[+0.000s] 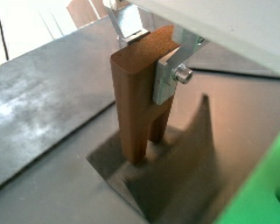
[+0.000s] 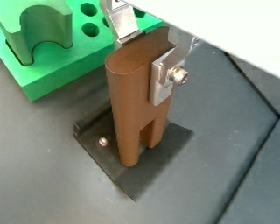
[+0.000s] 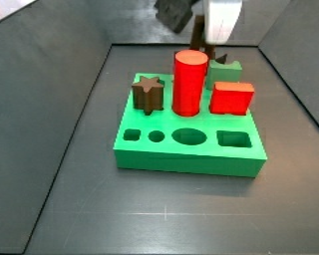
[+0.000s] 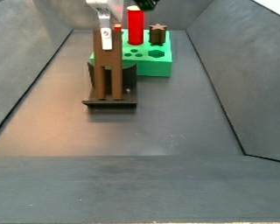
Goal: Pick up the square-circle object. Move up. Rotate the square-circle object. Place the square-circle object on the fixture. Regrasp the square-circle object. Move to above the board. Insert the square-circle object.
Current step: Move to above the board.
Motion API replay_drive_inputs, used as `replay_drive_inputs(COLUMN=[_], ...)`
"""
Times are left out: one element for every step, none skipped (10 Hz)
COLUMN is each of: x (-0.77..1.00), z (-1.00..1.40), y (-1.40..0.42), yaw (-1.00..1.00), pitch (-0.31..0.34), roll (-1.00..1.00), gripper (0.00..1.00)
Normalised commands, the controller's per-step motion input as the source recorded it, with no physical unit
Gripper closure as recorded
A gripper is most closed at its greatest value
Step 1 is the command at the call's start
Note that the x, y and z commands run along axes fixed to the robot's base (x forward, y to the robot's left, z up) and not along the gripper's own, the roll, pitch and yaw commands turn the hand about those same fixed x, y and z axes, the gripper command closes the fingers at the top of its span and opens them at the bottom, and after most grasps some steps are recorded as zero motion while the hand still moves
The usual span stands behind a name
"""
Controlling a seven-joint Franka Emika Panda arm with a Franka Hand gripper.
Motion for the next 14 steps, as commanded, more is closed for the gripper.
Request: replay_drive_inputs(x=[0.04, 0.04, 0.04, 0.04, 0.04, 0.04, 0.04, 0.04, 0.03, 0.03, 0.02, 0.02, 0.02, -0.48], z=[1.00, 1.00, 1.00, 1.00, 1.00, 1.00, 1.00, 1.00, 0.84, 0.68, 0.53, 0.32, 0.17, 0.17], y=[0.27, 0.25, 0.22, 0.19, 0.17, 0.15, 0.14, 0.12, 0.08, 0.05, 0.03, 0.02, 0.01, -1.00], yaw=[0.09, 0.08, 0.05, 0.03, 0.02, 0.02, 0.02, 0.01, 0.01, 0.02, 0.02, 0.02, 0.02, 1.00], pitch=[0.106, 0.095, 0.091, 0.087, 0.094, 0.097, 0.105, 0.115, 0.117, 0.115, 0.115, 0.118, 0.120, 0.047], roll=[-0.22, -0.17, -0.09, -0.07, -0.06, -0.06, -0.07, -0.08, -0.08, -0.08, -0.09, -0.09, -0.09, -0.25], gripper=[1.00, 1.00, 1.00, 1.00, 1.00, 1.00, 1.00, 1.00, 1.00, 1.00, 1.00, 1.00, 1.00, 1.00])
